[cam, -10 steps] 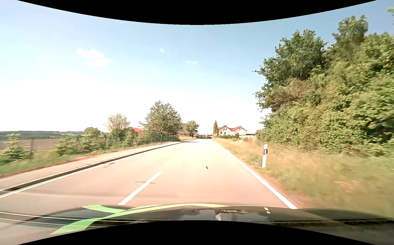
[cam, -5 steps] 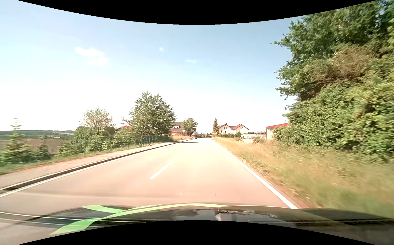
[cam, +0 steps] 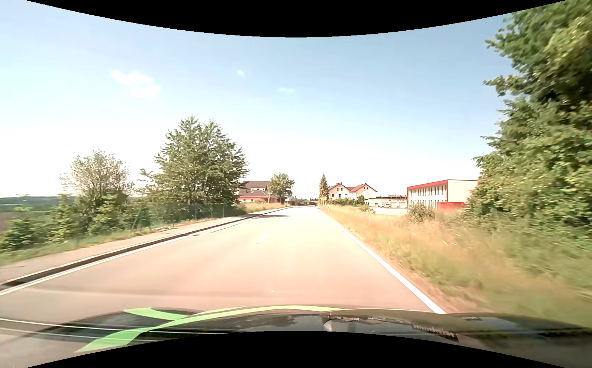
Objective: Follow the waypoints while adhering to traffic rules and regulations
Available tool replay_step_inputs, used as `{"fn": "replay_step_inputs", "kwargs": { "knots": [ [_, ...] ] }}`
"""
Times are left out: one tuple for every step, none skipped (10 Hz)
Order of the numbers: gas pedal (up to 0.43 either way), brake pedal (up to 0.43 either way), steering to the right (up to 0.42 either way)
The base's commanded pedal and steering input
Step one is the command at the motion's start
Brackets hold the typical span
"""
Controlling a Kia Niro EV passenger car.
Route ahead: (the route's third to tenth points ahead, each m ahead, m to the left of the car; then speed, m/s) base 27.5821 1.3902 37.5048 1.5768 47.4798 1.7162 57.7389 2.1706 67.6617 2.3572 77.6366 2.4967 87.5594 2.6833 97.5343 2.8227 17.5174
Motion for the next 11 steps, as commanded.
{"fn": "replay_step_inputs", "kwargs": {
  "knots": [
    [0.189,0.0,0.0],
    [0.209,0.0,-0.003],
    [0.22,0.0,-0.003],
    [0.22,0.0,-0.003],
    [0.228,0.0,-0.003],
    [0.228,0.0,-0.003],
    [0.228,0.0,-0.003],
    [0.228,0.0,-0.003],
    [0.228,0.0,-0.003],
    [0.22,0.0,-0.003],
    [0.209,0.0,-0.003]
  ]
}}
